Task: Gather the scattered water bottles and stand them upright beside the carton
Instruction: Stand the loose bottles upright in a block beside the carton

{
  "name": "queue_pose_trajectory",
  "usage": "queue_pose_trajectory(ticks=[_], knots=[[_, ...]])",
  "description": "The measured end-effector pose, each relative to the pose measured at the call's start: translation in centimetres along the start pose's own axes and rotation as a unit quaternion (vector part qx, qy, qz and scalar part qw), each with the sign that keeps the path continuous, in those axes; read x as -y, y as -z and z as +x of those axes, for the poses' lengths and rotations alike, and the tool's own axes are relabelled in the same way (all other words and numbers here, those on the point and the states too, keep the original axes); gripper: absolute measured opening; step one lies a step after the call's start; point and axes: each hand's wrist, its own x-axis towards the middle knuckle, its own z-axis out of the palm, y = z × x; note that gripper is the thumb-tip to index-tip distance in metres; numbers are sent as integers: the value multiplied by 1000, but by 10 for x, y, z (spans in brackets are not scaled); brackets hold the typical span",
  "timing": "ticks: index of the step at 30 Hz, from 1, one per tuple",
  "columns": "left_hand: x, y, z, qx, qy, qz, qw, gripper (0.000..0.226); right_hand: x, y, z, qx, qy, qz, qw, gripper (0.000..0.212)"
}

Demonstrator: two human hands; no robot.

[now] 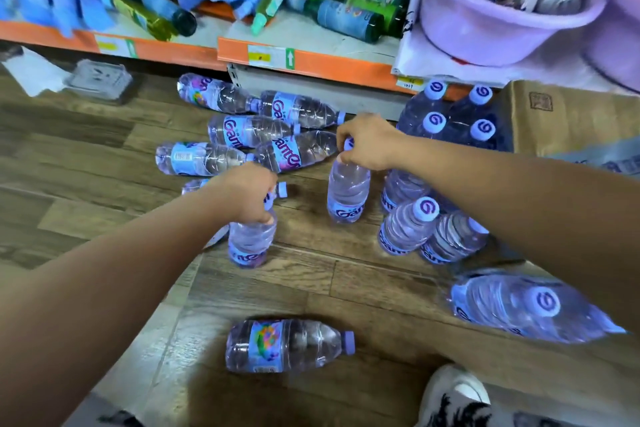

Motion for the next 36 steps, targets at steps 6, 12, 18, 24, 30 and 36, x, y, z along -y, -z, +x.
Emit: queue_pose_trajectory(ticks=[6,12,18,24,30,36], knots=[[-23,37,30,-73,-33,-120,990,33,-26,22,29,-80,-44,19,996,26],[-67,51,73,-137,-60,-100,984,22,-51,43,63,-76,-81,-11,994,48],[-89,66,102,-160,-56,-43,985,31,-79,51,81,-79,-99,-35,991,48],[-102,74,114,-150,-66,-71,984,37,-89,48,87,-110,-115,-10,987,44],[-115,80,124,-168,-81,-81,979,35,-90,45,90,-103,-89,-10,991,35],[-121,76,128,-177,-83,-142,970,35,-97,55,76,-65,-83,16,994,38]])
